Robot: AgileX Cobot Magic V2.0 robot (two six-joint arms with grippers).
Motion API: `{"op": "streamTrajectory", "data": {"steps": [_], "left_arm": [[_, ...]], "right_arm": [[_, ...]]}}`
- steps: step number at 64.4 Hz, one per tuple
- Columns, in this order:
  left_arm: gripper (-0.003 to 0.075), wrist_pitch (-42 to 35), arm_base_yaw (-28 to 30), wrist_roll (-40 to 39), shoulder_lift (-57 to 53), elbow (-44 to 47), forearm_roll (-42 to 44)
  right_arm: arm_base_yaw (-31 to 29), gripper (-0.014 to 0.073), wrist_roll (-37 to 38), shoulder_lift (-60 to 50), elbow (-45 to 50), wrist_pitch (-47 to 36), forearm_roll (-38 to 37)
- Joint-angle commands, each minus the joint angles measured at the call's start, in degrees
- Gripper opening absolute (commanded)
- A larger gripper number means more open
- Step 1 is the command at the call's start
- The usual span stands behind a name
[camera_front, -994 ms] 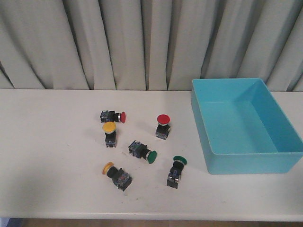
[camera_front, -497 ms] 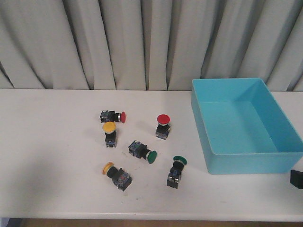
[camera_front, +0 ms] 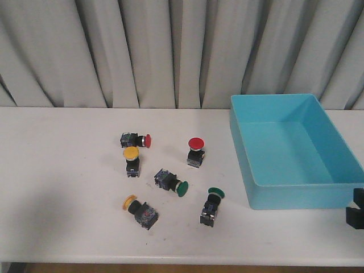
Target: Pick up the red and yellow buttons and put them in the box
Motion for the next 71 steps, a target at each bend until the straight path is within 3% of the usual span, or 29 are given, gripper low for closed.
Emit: {"op": "streamTrajectory", "data": {"steps": [1, 15, 28, 54, 71], "left_arm": [[0.0571, -3.65, 0.08, 1.43, 0.03, -2.26, -0.72], [0.0586, -2.36, -0.57, 13.59, 5.77, -8.12, -10.42], [0.0586, -2.41, -7.64, 25.99, 16.12, -15.63, -17.2], [0.0586, -1.86, -23.56, 25.56, 40.05, -35.53, -14.93], [0.0586, -1.44, -30.74, 14.41, 53.14, -48.72, -8.35]], "right_arm": [[-0.3, 0.0497, -0.68, 0.13, -1.79, -3.2, -0.6], [-0.3, 0.0524, -0.35, 0.13, -1.79, -3.02, -0.55], [-0.3, 0.0524, -0.35, 0.13, -1.79, -3.02, -0.55], [-0.3, 0.0524, -0.35, 0.13, -1.79, -3.02, -0.55], [-0.3, 0.0524, -0.35, 0.13, -1.79, -3.02, -0.55]]}}
